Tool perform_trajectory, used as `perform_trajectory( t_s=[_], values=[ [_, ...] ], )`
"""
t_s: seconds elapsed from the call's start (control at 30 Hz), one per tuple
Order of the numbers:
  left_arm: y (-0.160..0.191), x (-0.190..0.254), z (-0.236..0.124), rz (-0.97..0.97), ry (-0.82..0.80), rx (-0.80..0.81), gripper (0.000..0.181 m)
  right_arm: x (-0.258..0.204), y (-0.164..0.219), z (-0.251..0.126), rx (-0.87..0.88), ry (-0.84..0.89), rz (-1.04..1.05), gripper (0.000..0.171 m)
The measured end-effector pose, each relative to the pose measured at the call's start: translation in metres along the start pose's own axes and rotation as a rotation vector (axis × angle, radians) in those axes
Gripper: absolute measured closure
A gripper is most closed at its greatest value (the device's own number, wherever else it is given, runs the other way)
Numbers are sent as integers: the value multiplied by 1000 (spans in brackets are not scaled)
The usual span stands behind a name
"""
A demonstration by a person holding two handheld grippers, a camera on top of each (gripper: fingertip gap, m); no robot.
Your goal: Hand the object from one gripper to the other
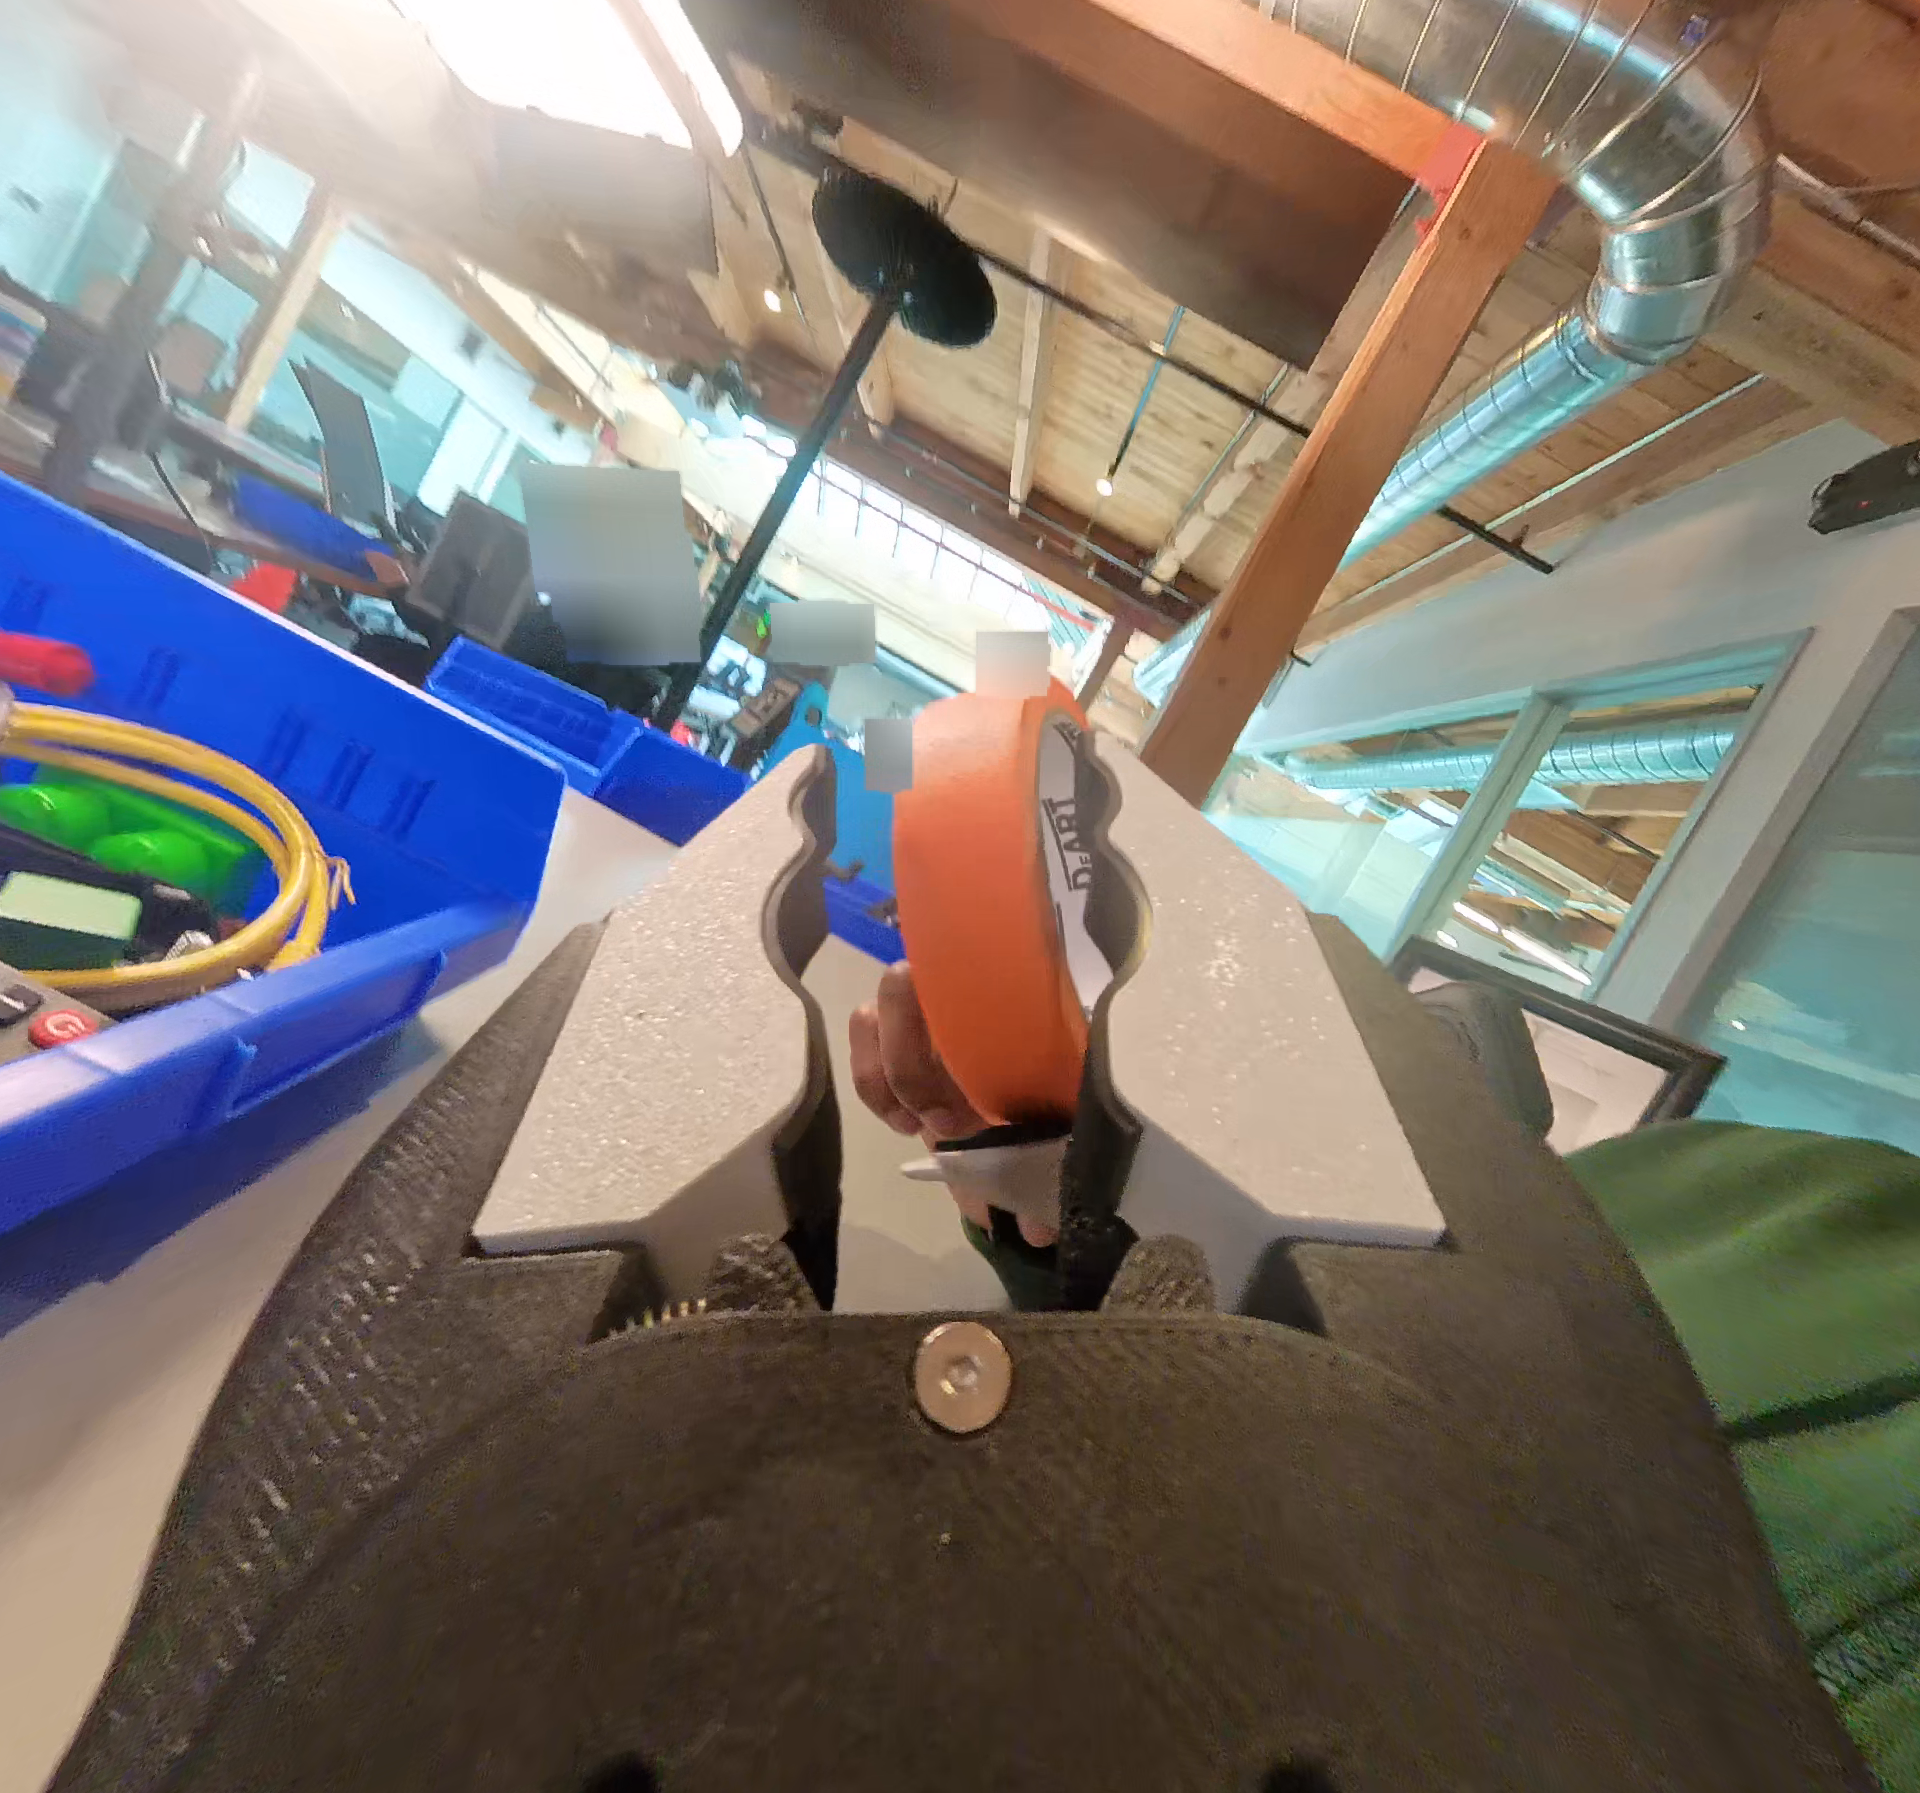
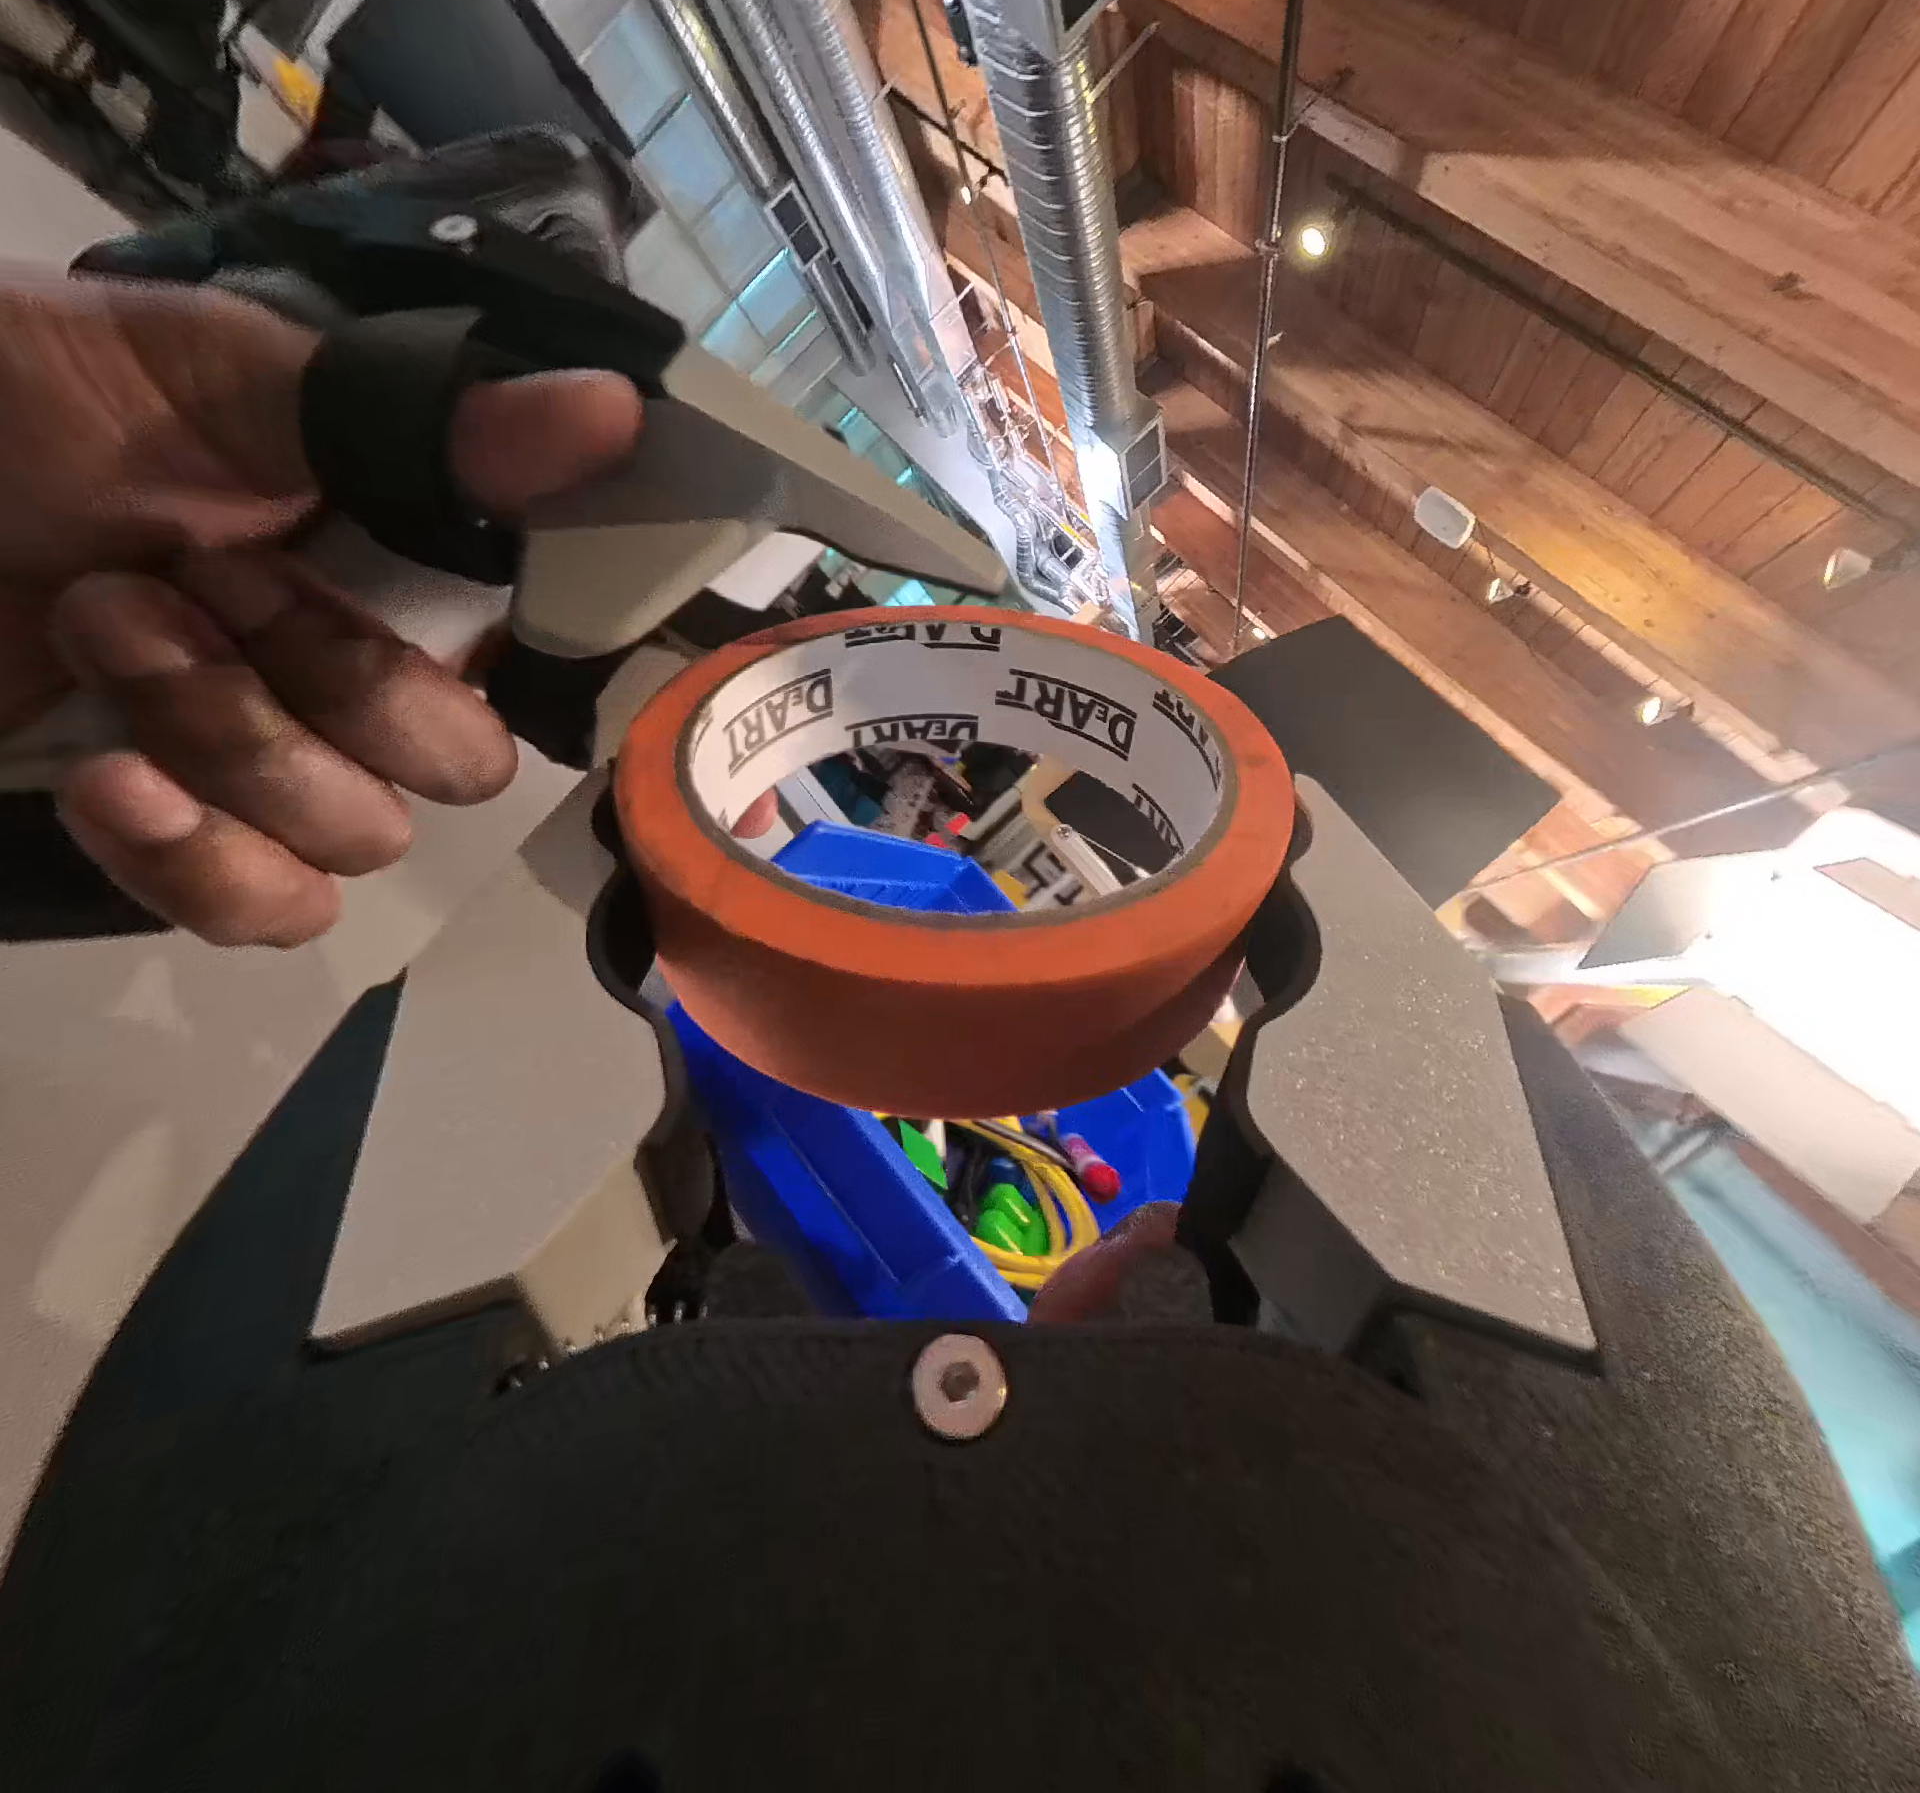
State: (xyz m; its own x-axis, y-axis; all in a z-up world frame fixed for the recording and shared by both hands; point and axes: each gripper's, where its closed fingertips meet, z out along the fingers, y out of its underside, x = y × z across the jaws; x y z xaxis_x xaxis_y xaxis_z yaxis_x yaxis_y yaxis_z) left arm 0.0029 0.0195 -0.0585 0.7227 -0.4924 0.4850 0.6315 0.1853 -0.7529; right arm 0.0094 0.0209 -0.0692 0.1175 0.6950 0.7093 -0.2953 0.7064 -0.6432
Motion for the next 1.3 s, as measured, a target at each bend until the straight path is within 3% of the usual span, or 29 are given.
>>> perform_trajectory(
  t_s=[0.1, 0.23, 0.4, 0.53, 0.8, 0.93, 1.0, 1.1, 1.13, 1.23, 1.3],
  values=[
    [-20, 2, -7, 74, -24, 112, 131, 19, -4, -4, 48, -10, 268, 51],
    [-34, 3, -13, 196, -83, 188, 132, 36, 1, -7, 117, -178, 863, 52],
    [-7, -1, 3, 414, -178, 25, 122, 39, 2, -11, 215, -471, 1513, 52],
    [8, 0, 10, 604, -216, -58, 117, 46, -1, -15, 291, -589, 1748, 54],
    [25, 2, 16, 896, -260, -147, 125, 17, -7, -13, 172, -716, 1726, 54],
    [25, -1, 16, 1118, -344, -176, 151, 8, -5, -12, 119, -727, 1699, 54],
    [27, -6, 14, 1165, -372, -224, 152, 11, -3, -10, 122, -683, 1662, 54],
    [26, -13, 12, 1075, -399, -246, 154, 21, 3, -7, 129, -544, 1544, 57],
    [21, -19, 8, 1002, -431, -233, 157, 30, 6, -8, 153, -461, 1485, 72],
    [3, -37, -8, 761, -501, -166, 162, 51, 15, -10, 158, -254, 1294, 80],
    [-8, -45, -17, 586, -514, -94, 162, 45, 16, -8, 113, -220, 1167, 82]
  ],
)
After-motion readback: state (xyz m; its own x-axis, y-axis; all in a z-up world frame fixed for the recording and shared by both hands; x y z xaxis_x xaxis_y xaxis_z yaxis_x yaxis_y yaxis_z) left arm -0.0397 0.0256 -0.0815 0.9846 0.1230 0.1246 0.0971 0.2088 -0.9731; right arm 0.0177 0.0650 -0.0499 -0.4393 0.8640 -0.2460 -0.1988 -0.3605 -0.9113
